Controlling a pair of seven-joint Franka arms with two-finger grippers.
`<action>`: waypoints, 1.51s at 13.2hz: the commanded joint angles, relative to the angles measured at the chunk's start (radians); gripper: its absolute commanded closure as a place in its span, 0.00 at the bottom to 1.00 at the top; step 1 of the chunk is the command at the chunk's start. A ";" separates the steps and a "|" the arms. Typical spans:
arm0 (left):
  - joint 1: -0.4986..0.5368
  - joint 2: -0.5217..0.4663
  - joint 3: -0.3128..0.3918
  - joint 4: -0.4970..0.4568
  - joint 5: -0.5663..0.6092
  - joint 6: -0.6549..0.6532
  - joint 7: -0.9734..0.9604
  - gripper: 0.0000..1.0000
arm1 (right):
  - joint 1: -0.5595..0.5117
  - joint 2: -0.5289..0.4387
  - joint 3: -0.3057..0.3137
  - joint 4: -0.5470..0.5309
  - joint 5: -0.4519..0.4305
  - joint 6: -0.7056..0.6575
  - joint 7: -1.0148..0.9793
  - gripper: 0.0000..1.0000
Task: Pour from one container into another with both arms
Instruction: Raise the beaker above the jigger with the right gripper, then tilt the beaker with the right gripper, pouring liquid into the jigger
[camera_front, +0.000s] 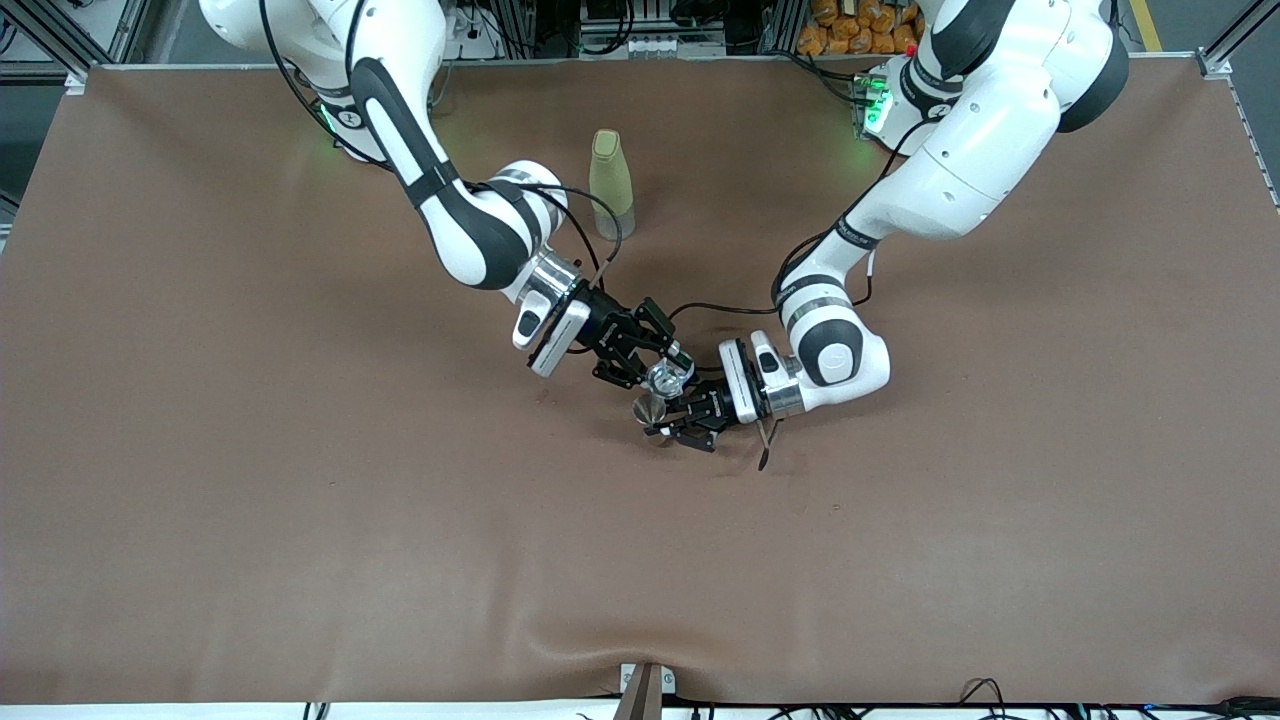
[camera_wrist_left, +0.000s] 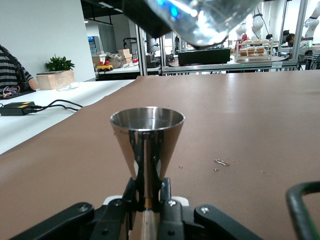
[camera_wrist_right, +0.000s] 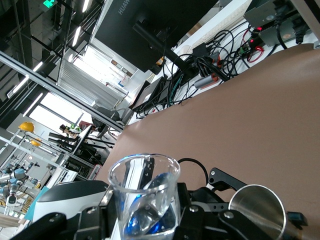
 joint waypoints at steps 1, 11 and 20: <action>0.002 -0.001 -0.005 -0.007 -0.046 0.005 0.093 1.00 | 0.011 -0.011 -0.004 0.009 0.116 0.021 -0.026 1.00; 0.005 -0.001 -0.004 -0.005 -0.043 0.005 0.093 1.00 | 0.011 -0.008 -0.006 0.009 0.216 0.055 0.021 1.00; -0.004 0.001 0.010 0.001 -0.042 0.005 0.093 1.00 | 0.011 -0.008 -0.004 0.015 0.216 0.055 0.083 1.00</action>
